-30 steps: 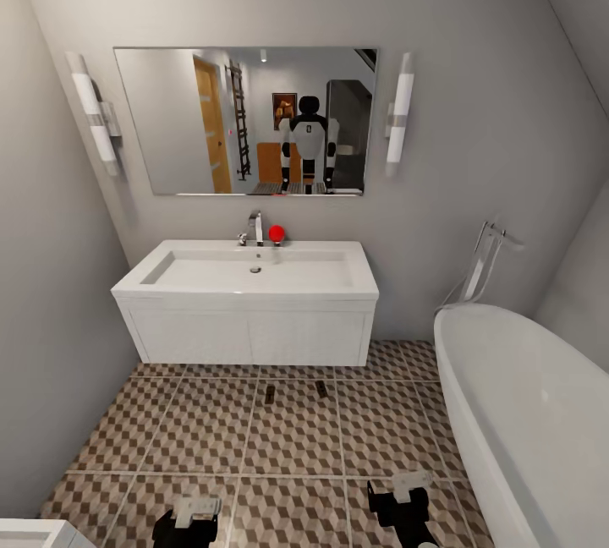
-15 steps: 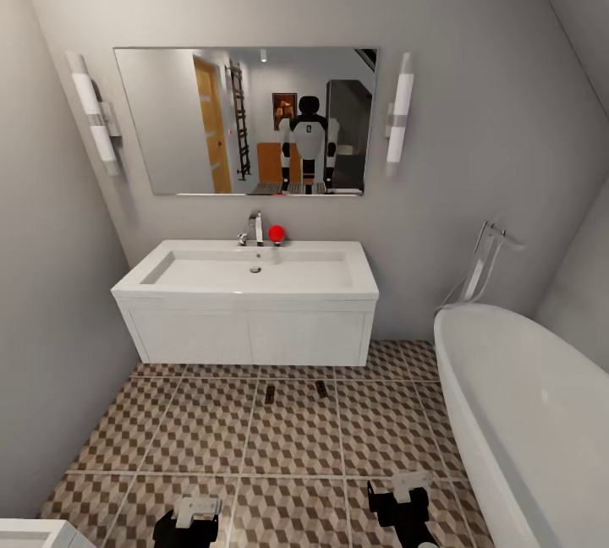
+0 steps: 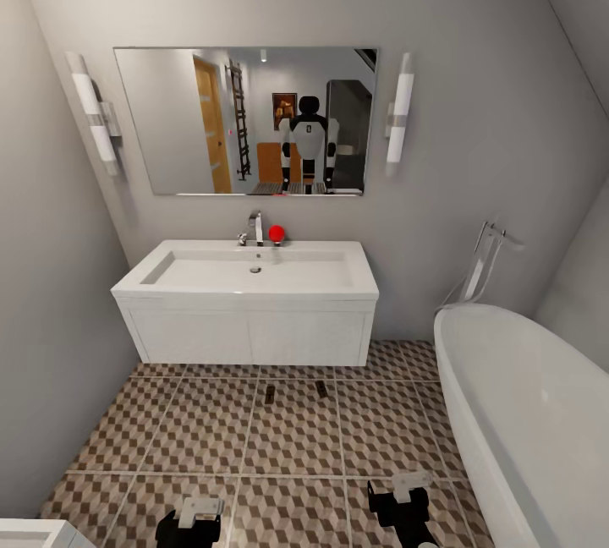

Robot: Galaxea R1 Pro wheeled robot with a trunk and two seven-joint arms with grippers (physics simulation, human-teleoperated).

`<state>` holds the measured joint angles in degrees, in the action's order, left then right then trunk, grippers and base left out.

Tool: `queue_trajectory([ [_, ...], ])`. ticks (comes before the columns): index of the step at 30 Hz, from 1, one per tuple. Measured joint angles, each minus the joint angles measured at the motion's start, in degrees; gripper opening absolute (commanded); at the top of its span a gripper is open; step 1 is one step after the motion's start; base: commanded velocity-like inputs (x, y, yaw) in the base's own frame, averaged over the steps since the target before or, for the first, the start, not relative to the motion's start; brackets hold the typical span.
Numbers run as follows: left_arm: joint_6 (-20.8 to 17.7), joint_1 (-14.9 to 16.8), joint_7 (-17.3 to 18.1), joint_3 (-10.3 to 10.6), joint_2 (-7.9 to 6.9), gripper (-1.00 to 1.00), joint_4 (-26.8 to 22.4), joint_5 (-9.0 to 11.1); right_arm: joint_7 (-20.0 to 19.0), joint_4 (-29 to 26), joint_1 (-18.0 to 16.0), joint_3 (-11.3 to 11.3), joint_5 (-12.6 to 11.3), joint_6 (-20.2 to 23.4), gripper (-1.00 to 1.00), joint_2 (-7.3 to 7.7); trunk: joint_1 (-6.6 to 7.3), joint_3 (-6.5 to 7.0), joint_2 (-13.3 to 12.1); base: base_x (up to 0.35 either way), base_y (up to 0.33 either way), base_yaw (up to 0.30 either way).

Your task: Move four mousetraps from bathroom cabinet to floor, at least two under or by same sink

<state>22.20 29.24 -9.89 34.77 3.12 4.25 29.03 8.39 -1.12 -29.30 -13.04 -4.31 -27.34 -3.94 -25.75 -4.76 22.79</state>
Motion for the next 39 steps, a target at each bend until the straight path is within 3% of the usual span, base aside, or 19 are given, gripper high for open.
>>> queue_trajectory([
  [19, 0.1, 0.0, 0.2, 0.0, -0.02, 1.0, -0.1, 0.0, -0.2, 0.1, 0.0, 0.0, 0.0, 0.0, 1.0, 0.32, 0.0, 0.0, 0.0, 0.0, 0.0, 0.0],
  [22, 0.1, 0.0, 0.2, -0.1, -0.65, 1.0, 0.0, 0.0, -0.5, 0.1, 0.1, 0.0, 0.0, -0.1, 1.0, 0.9, 0.0, 0.0, 0.0, 0.0, 0.0, 0.0],
  [25, 0.1, 0.0, 0.3, -0.2, -2.55, 1.0, 0.0, 0.1, -0.9, 0.1, 0.7, 0.0, -0.1, -0.1, 1.0, 2.77, 0.0, 0.0, 0.0, 0.0, 0.0, 0.0],
  [27, 0.2, 0.0, 0.8, -0.2, -3.87, 1.0, 0.1, 0.1, -2.4, 0.1, 1.3, 0.0, -0.1, -0.1, 1.0, 3.67, 0.0, 0.0, 0.0, 0.0, 0.0, 0.0],
  [29, 0.1, -0.8, 3.8, -0.2, -5.33, 1.0, 0.1, 0.2, -5.8, 0.1, 2.6, 0.0, -0.1, -0.1, 1.0, 4.85, 0.0, -0.01, 0.0, 0.0, 0.0, 0.0],
  [34, 0.0, -3.1, 9.0, -0.2, -7.11, 1.0, 0.1, 0.1, -9.9, 0.1, 4.2, -0.2, -0.1, 0.0, 1.0, 5.87, 0.0, -0.01, 0.0, 0.0, 0.0, 0.0],
  [39, -0.1, -4.5, 10.5, -0.2, -7.57, 1.0, 0.1, -0.1, -11.0, 0.1, 5.2, -0.3, -0.1, 0.0, 1.0, 6.14, 0.0, 0.0, 0.0, 0.0, 0.0, 0.0],
])
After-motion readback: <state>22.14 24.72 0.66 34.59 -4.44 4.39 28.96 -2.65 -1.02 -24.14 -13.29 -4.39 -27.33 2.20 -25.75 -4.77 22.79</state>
